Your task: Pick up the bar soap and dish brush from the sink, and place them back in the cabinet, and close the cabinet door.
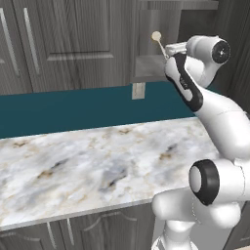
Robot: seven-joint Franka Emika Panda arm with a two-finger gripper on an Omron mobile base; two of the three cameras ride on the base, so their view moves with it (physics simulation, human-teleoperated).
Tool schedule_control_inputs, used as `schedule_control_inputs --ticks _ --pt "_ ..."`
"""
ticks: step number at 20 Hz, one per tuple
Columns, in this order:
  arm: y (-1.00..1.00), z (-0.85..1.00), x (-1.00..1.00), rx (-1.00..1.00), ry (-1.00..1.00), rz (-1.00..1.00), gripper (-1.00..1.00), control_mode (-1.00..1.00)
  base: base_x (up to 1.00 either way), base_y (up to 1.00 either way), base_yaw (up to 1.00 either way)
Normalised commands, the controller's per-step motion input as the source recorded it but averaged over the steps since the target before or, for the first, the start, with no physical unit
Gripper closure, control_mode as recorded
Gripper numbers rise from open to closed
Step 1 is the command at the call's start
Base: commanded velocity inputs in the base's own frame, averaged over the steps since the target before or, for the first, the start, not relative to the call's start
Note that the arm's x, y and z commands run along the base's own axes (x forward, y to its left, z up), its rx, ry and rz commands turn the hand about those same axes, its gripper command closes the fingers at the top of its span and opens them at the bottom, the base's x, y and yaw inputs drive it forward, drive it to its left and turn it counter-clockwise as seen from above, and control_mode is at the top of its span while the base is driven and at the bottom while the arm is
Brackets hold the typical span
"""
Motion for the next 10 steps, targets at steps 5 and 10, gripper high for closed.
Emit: schedule_control_inputs --ticks 5,10 --pt "0.0 0.0 -0.52 0.0 0.0 0.0 -1.0 -1.0 0.0 0.0 0.0" --pt "0.0 0.06 -0.42 0.0 0.03 0.0 -1.0 -1.0 0.0 0.0 0.0"
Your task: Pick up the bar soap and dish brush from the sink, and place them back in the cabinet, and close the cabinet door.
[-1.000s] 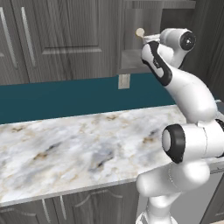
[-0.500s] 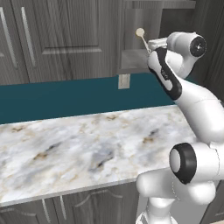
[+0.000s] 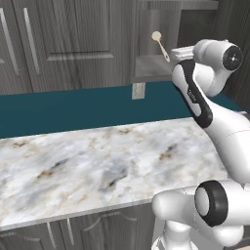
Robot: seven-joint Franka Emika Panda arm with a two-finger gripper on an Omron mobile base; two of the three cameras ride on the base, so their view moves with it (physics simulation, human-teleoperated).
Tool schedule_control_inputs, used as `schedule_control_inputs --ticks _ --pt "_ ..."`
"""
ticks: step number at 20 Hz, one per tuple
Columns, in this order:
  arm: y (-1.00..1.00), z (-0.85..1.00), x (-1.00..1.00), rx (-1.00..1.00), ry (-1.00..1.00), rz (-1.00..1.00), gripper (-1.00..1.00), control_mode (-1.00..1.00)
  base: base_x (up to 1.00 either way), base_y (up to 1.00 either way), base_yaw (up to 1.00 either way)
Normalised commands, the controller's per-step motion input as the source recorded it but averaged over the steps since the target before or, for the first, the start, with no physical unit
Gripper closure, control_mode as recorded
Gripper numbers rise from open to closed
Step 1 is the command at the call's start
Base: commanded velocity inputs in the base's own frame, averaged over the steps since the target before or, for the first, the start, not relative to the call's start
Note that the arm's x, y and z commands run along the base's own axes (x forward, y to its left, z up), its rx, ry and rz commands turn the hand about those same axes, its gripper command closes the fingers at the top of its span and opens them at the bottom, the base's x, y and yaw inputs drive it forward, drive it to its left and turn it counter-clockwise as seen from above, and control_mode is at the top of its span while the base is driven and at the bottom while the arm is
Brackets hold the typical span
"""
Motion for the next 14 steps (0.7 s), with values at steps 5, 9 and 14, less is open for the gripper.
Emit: schedule_control_inputs --ticks 5,9,14 --pt "0.0 0.12 -0.36 0.0 0.07 0.0 -1.0 -1.0 0.0 0.0 0.0" --pt "0.01 0.11 -0.36 0.0 0.12 0.0 -1.0 -1.0 0.0 0.0 0.0" --pt "0.11 0.0 -0.31 0.0 0.14 0.0 -1.0 -1.0 0.0 0.0 0.0"
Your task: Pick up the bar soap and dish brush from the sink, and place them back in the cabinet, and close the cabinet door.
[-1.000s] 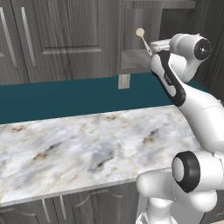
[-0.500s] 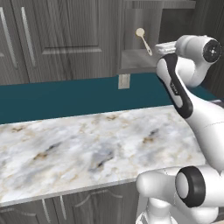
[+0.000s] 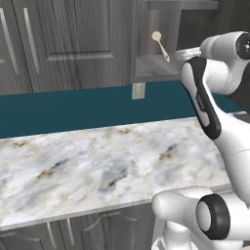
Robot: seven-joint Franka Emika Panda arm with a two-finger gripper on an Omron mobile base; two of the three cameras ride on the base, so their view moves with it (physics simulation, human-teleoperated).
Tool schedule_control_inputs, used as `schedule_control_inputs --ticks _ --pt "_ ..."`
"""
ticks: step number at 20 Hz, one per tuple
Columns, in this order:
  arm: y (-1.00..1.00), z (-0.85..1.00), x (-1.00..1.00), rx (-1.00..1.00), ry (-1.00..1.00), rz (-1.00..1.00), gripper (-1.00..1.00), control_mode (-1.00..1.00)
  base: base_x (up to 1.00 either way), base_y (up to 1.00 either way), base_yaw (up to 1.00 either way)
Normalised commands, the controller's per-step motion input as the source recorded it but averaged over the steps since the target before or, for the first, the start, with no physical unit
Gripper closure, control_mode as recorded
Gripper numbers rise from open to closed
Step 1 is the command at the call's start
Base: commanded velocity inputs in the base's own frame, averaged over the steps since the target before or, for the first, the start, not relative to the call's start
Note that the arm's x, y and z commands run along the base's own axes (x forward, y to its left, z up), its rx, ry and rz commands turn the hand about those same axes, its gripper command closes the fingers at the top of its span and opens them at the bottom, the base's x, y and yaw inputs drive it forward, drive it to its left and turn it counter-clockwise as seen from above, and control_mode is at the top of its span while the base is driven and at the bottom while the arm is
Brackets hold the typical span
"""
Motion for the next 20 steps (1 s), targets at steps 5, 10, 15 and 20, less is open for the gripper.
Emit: schedule_control_inputs --ticks 5,10,15,20 --pt "0.05 0.0 -0.42 0.0 0.13 0.0 -1.0 -1.0 0.0 0.0 0.0" --pt "0.01 0.0 -0.47 0.0 0.1 0.0 -1.0 -1.0 0.0 0.0 0.0" --pt "0.0 0.0 -0.55 0.0 0.08 0.0 -1.0 -1.0 0.0 0.0 0.0" --pt "0.0 0.0 -0.59 0.0 0.05 0.0 -1.0 -1.0 0.0 0.0 0.0"
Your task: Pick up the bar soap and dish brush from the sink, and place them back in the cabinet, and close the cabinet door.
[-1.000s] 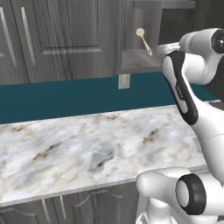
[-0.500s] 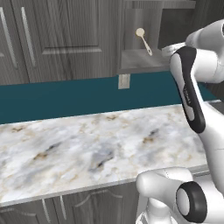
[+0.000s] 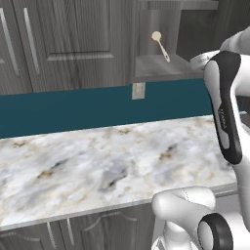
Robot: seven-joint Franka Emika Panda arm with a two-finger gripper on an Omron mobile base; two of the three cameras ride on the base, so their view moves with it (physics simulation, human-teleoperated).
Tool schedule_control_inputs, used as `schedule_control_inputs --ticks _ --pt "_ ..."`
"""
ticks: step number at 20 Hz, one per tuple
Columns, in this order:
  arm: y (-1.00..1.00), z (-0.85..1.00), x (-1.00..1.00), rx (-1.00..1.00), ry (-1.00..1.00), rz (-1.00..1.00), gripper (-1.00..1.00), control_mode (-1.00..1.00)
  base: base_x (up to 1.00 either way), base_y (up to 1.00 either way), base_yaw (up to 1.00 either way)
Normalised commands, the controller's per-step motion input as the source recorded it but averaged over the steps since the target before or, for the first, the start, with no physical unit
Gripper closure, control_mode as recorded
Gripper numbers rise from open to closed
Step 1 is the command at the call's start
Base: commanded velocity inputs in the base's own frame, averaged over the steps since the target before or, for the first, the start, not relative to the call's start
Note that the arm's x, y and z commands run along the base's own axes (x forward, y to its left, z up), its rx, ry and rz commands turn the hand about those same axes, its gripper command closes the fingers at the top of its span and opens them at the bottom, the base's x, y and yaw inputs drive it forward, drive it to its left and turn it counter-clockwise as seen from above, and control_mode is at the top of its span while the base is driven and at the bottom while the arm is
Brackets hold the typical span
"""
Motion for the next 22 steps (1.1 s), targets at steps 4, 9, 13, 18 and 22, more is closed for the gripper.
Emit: schedule_control_inputs --ticks 4,9,13,18,22 --pt "0.03 -0.01 -0.55 0.01 0.09 -0.01 -1.0 -1.0 0.0 0.0 0.0" --pt "0.06 -0.05 -0.48 0.0 0.04 0.0 -1.0 -1.0 0.0 0.0 0.0" --pt "0.12 -0.03 -0.37 0.0 0.01 -0.01 -1.0 -1.0 0.0 0.0 0.0" --pt "0.03 0.0 -0.46 0.02 0.0 0.0 -1.0 -1.0 0.0 0.0 0.0" --pt "0.0 -0.01 -0.48 0.02 0.0 0.0 -1.0 -1.0 0.0 0.0 0.0"
